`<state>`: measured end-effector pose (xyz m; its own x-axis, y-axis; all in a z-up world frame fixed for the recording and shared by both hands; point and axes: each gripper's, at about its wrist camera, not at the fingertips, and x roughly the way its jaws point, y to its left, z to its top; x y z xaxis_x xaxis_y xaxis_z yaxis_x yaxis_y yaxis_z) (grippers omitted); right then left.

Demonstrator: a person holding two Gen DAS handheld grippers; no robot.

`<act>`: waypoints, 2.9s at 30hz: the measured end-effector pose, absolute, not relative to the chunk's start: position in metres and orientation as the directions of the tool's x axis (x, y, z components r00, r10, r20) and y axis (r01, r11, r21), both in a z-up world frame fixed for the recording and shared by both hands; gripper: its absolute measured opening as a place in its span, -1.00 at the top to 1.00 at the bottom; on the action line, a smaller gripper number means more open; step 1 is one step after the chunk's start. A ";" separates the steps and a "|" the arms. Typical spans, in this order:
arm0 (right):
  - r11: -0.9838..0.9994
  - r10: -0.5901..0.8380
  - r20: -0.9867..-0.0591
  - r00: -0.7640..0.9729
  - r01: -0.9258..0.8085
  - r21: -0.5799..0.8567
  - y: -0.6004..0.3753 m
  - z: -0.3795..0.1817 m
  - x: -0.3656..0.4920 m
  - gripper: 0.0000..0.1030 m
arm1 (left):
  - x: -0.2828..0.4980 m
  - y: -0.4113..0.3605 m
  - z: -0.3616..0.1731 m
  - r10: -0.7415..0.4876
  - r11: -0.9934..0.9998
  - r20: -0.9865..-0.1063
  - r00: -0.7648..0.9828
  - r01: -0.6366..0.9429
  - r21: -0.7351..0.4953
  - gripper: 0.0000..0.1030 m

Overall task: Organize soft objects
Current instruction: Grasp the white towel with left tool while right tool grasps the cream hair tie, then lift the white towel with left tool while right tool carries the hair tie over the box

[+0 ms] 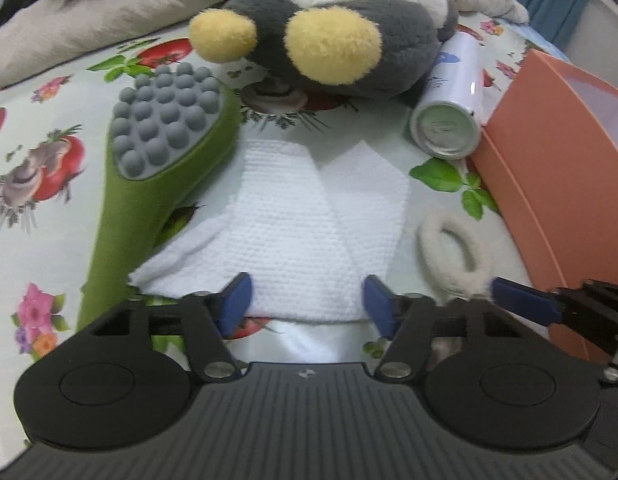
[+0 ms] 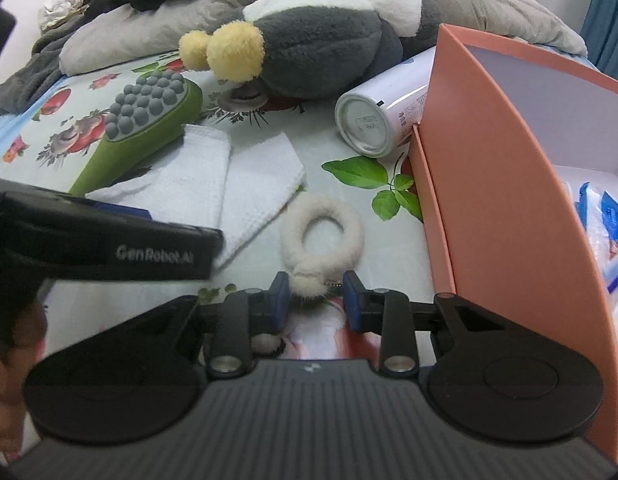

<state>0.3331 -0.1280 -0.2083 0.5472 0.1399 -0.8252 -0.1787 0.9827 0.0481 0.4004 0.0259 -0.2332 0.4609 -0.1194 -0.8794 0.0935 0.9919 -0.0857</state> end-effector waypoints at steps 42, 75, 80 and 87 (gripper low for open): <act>0.929 0.315 -0.855 0.412 -0.316 0.190 -0.163 -0.165 0.141 0.31 | 0.122 0.038 -0.184 -0.168 0.937 -0.854 0.492 -0.189 -0.293 0.77; 0.939 0.232 -0.888 0.397 -0.331 0.097 -0.127 -0.188 0.166 0.62 | 0.128 0.056 -0.173 -0.126 0.944 -0.853 0.506 -0.203 -0.260 0.77; 0.941 0.251 -0.866 0.433 -0.318 0.114 -0.136 -0.164 0.163 0.63 | 0.123 0.060 -0.158 -0.116 0.944 -0.839 0.531 -0.205 -0.260 0.77; 0.946 0.277 -0.825 0.492 -0.291 0.145 -0.152 -0.123 0.149 0.63 | 0.109 0.057 -0.127 -0.126 0.942 -0.803 0.583 -0.184 -0.281 0.77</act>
<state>0.1488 -0.1522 -0.1226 0.4920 0.2772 -0.8253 -0.2905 0.9459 0.1445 0.1090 0.0568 -0.1267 0.5825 -0.1258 -0.8030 -0.1838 0.9419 -0.2810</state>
